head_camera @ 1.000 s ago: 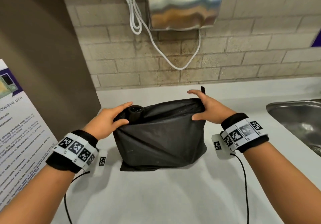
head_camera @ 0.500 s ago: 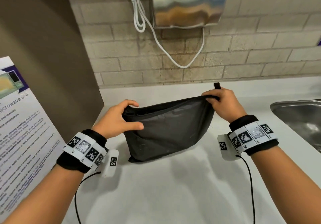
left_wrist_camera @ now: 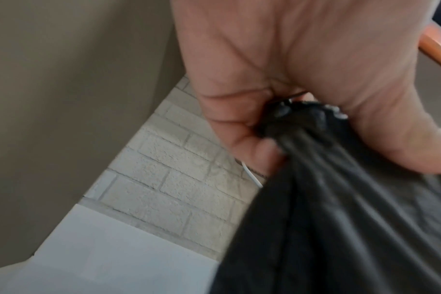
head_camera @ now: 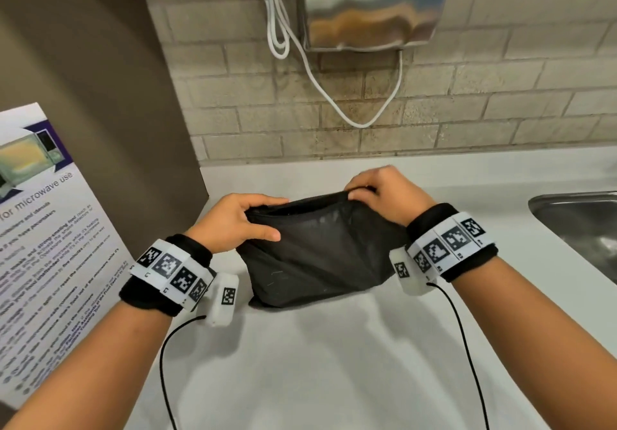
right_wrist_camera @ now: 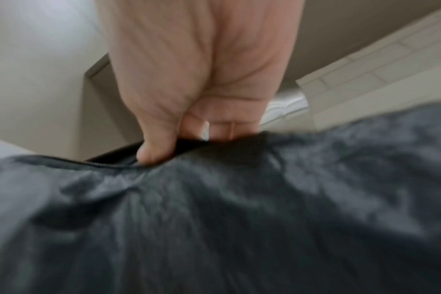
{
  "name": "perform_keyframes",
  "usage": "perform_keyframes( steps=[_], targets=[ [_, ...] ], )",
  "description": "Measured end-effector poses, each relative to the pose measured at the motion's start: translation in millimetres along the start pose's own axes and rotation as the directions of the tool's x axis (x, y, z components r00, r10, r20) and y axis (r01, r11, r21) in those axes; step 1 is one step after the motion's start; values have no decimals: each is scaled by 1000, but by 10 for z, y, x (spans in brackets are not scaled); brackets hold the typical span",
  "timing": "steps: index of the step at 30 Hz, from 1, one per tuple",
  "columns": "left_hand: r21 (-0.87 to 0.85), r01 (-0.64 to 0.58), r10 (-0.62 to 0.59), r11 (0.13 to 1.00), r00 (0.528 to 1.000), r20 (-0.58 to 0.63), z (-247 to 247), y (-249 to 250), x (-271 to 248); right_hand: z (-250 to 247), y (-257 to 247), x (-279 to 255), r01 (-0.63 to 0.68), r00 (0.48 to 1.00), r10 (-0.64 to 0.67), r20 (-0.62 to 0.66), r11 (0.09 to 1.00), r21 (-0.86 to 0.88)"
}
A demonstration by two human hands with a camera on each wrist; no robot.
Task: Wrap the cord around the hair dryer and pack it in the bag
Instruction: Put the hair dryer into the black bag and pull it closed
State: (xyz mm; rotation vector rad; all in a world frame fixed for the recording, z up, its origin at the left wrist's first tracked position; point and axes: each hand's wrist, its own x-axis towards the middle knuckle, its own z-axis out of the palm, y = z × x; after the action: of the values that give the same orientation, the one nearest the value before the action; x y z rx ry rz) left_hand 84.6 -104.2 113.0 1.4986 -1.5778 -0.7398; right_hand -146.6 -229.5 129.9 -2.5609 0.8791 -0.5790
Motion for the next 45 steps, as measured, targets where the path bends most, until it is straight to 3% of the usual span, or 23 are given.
perform_keyframes(
  steps=[2, 5, 8, 11, 15, 17, 19, 22, 24, 28, 31, 33, 38, 45],
  targets=[
    [-40, -14, 13, 999, 1000, -3, -23, -32, -27, -42, -31, 34, -14, 994, 11, -107, 1000, -27],
    [-23, -34, 33, 999, 999, -33, -3, -58, -46, 23, -111, 61, -40, 990, 33, -138, 998, -48],
    [0, -23, 22, 1000, 998, -62, -10, -63, -47, 122, -348, 23, 67, 997, -65, -33, 996, 62],
    [65, -34, 38, 997, 997, -62, -31, -40, -50, 293, -566, 52, 149, 984, -144, 102, 988, -45],
    [149, -38, 61, 988, 987, -152, -41, -63, -61, 503, -609, 161, 125, 992, -123, -32, 990, 64],
    [-13, -49, 44, 999, 962, -271, -11, -85, -80, 560, -584, 184, 102, 993, -94, -73, 987, 121],
    [-154, -113, 39, 982, 906, -421, 42, -101, -110, 593, -566, 188, 88, 992, -73, -108, 986, 141],
    [-67, -153, 84, 986, 801, -593, 165, -73, -144, 630, -611, 145, 135, 983, -110, -145, 976, 174],
    [53, -145, 147, 988, 778, -611, 262, -22, -146, 671, -666, 98, 202, 974, -178, -143, 963, 179],
    [262, -109, 245, 959, 783, -572, 360, 60, -82, 757, -744, 25, 191, 970, -147, -192, 953, 235],
    [259, -67, 209, 964, 794, -572, 346, 95, -52, 776, -791, 20, 147, 969, -99, -227, 968, 202],
    [210, -65, 176, 976, 804, -568, 327, 108, -58, 775, -798, 32, 135, 970, -101, -223, 980, 144],
    [-120, -42, -18, 992, 891, -454, 243, 1, -158, 761, -748, 83, 131, 974, -101, -203, 982, 136],
    [-71, -98, 39, 993, 815, -578, 383, -47, -222, 769, -793, 62, 125, 956, -106, -274, 991, 51]
  ],
)
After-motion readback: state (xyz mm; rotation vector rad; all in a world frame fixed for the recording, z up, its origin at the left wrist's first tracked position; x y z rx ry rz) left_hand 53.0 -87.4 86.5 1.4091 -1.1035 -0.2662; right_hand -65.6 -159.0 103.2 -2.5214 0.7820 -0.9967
